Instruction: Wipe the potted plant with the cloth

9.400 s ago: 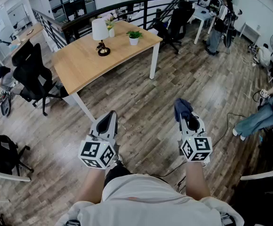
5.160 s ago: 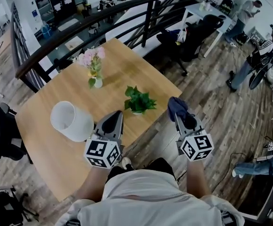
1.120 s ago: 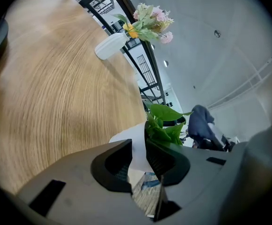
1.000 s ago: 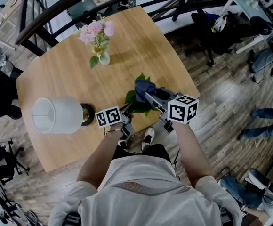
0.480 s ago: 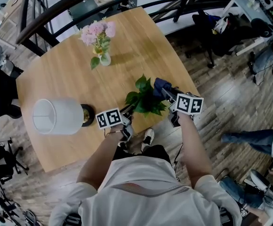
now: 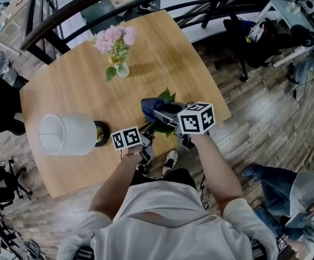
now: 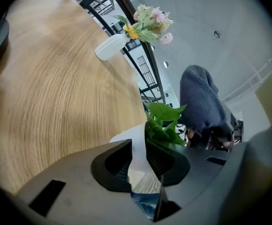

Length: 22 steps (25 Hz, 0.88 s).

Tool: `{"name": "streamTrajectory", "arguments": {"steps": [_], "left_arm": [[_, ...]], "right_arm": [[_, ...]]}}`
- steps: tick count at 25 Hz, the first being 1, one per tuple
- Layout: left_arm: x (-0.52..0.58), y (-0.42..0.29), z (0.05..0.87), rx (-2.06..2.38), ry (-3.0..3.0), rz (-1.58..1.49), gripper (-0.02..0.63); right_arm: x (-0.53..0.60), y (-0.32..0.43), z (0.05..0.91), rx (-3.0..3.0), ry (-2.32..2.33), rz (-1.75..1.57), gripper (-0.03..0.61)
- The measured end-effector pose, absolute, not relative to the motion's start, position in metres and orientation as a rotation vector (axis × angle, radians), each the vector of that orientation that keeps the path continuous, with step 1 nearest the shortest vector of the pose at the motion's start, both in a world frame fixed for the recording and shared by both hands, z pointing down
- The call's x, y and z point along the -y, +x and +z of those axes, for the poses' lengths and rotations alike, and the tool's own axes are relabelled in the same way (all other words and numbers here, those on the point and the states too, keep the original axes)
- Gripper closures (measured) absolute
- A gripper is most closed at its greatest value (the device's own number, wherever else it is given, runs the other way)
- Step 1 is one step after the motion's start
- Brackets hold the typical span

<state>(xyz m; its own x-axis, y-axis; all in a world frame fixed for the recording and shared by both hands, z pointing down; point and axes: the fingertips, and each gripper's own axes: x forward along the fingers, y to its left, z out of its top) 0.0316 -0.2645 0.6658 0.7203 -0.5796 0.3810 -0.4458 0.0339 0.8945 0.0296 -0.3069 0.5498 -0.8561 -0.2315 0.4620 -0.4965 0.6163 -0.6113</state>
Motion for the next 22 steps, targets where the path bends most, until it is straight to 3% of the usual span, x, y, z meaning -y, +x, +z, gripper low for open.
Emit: {"name": "streamTrajectory", "arguments": {"steps": [4,14,22], "left_arm": [[0.263,0.033,0.667,0.855,1.594,-0.130,0.520],[0.269,0.032,0.666,0.869,1.590,-0.132,0.520],[0.272,0.030,0.665,0.896,1.617,-0.113,0.528]], "right_arm": [[0.317,0.033,0.594,2.365,0.653,1.060,0.428],[0.386,0.156,0.622,2.225,1.161,1.614,0.426],[0.385,0.226,0.620,2.213,1.456,1.438,0.426]]}}
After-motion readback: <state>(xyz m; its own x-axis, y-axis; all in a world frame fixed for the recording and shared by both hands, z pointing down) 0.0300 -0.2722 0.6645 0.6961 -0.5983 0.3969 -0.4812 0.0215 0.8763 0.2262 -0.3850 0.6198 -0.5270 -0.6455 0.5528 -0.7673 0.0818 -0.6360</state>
